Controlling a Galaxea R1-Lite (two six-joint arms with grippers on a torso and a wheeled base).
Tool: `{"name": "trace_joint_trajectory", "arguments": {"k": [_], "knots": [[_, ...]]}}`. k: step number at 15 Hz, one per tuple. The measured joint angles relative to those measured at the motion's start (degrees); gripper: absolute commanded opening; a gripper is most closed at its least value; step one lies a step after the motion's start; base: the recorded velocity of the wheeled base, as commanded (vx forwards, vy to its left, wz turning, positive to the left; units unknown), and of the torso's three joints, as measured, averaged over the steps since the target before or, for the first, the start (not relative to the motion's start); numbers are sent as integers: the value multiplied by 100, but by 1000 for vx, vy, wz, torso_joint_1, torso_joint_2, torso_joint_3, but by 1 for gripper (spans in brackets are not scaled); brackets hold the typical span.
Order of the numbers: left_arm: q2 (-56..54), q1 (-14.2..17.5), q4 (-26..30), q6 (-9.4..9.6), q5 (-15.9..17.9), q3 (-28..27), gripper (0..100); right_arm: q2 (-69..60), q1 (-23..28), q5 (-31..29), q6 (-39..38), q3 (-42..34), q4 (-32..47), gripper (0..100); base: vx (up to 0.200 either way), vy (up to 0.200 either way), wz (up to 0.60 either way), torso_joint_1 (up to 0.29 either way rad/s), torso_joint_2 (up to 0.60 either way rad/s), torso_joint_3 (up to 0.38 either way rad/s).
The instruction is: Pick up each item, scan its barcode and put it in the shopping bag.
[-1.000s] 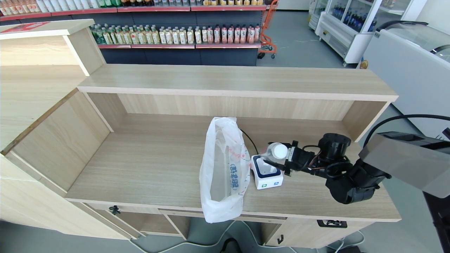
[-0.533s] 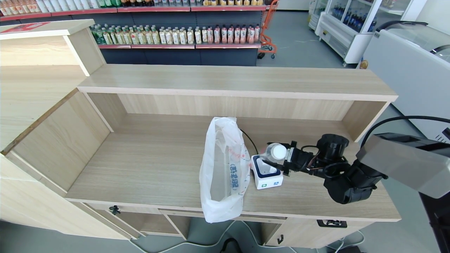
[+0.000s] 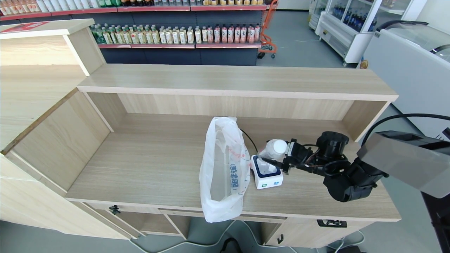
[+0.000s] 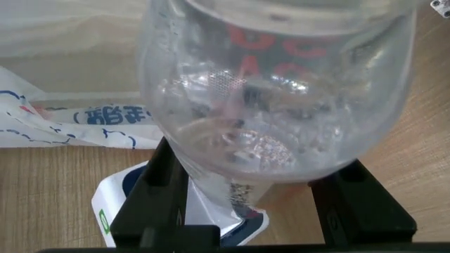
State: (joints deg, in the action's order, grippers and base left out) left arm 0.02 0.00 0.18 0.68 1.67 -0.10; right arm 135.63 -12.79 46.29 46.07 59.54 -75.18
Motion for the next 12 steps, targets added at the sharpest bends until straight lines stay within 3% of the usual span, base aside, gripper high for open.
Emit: {"name": "trace_joint_trajectory", "arguments": {"k": [4,7,11,12], "knots": [[0,0,0,0,0,0,0,-801,-51,-244,-1391,-65,11,0,0,0,0,0,0,0],[0,0,0,2,-1,0,0,-1810,-146,-1452,-3220,-561,256,0,0,0,0,0,0,0],[0,0,0,2,0,0,0,-3128,-262,-3209,-4642,-1922,1267,0,0,0,0,0,0,0],[0,0,0,0,0,0,0,-3294,-273,-3378,-4768,-2074,1300,0,0,0,0,0,0,0]]}}
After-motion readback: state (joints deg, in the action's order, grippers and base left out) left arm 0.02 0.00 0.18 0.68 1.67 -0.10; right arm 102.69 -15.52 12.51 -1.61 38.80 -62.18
